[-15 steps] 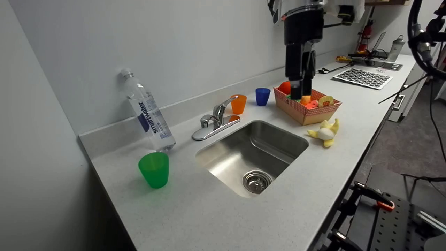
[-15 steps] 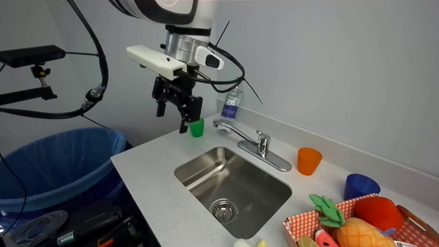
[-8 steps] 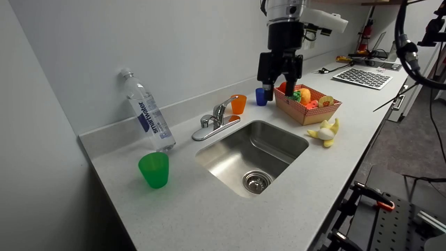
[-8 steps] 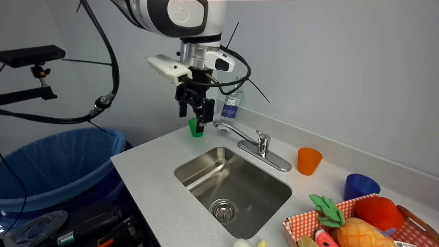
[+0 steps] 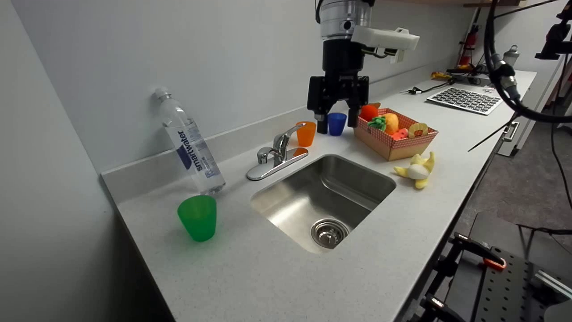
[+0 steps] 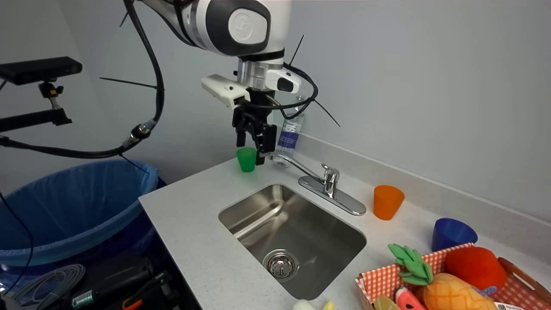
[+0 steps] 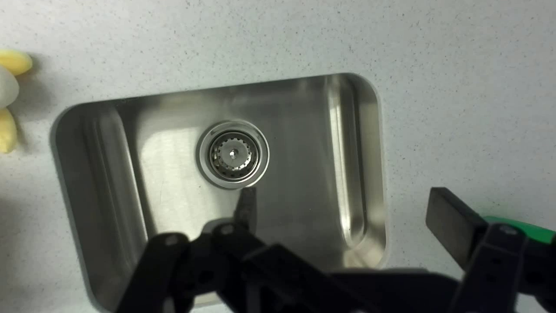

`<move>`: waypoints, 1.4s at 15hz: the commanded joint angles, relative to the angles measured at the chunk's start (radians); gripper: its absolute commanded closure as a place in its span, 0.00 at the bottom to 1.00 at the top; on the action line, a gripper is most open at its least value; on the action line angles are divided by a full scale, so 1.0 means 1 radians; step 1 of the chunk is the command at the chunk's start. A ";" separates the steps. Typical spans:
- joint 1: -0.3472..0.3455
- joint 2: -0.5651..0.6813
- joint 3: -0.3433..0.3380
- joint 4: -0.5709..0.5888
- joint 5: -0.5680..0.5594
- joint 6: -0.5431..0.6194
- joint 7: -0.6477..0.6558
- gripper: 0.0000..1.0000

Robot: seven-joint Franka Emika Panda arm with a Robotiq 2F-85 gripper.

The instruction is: Push the faucet of the sink to the right.

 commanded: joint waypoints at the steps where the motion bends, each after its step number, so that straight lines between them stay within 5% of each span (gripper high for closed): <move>1: -0.012 0.002 0.012 0.003 0.001 -0.003 -0.001 0.00; 21: 0.002 0.055 0.038 0.045 -0.004 0.000 0.064 0.00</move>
